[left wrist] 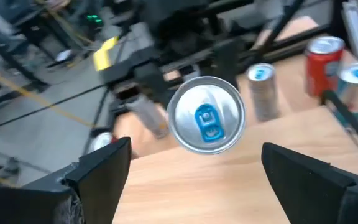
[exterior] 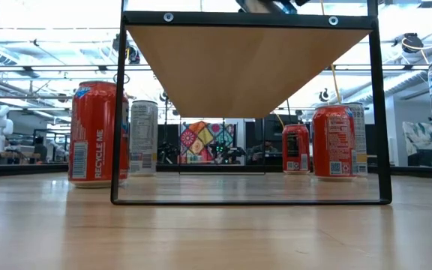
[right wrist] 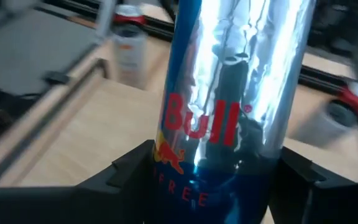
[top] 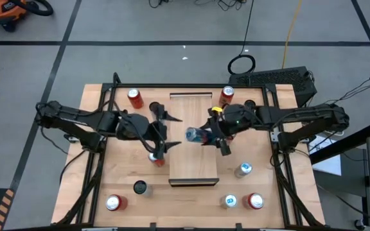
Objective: Place canned beverage on shelf
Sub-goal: Put the top left blue soda can on the shelf
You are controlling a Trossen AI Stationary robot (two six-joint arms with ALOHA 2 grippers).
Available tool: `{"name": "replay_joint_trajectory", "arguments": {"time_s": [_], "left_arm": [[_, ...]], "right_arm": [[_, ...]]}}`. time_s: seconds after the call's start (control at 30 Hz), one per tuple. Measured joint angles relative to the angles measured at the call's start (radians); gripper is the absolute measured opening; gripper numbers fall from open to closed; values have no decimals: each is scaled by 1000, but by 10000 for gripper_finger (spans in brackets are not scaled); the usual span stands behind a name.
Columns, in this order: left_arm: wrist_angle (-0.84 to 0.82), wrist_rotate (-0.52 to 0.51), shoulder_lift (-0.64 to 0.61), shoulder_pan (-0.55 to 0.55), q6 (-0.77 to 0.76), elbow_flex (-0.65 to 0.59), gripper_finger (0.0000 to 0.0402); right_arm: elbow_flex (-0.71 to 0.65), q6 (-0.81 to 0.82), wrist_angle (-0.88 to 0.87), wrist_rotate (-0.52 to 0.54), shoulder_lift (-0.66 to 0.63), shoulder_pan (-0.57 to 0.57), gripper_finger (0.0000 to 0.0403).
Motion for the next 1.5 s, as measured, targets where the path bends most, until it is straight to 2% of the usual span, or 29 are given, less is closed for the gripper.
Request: {"name": "replay_joint_trajectory", "arguments": {"time_s": [0.13, 0.27, 0.43, 0.8, 1.03, 1.17, 1.5], "left_arm": [[8, 36, 3, -1, 2, -1, 361], [3, 41, 3, 0, 12, -1, 361], [12, 80, 4, -1, 66, -1, 361], [164, 179, 81, 24, 203, -1, 361], [163, 184, 95, 54, 209, -1, 361], [159, 229, 95, 61, 208, -1, 360], [129, 258, 95, 71, 204, -1, 306]], "right_arm": [[-54, -17, 125, -151, 20, -38, 219], [-111, -15, 254, -191, 25, -65, 219], [-141, -12, 325, -236, 26, -73, 219], [-142, -5, 345, -238, 25, -72, 219], [-142, 7, 351, -238, 25, -71, 219], [-142, 7, 352, -238, 25, -72, 219], [-142, 6, 349, -238, 26, -71, 219]]}}
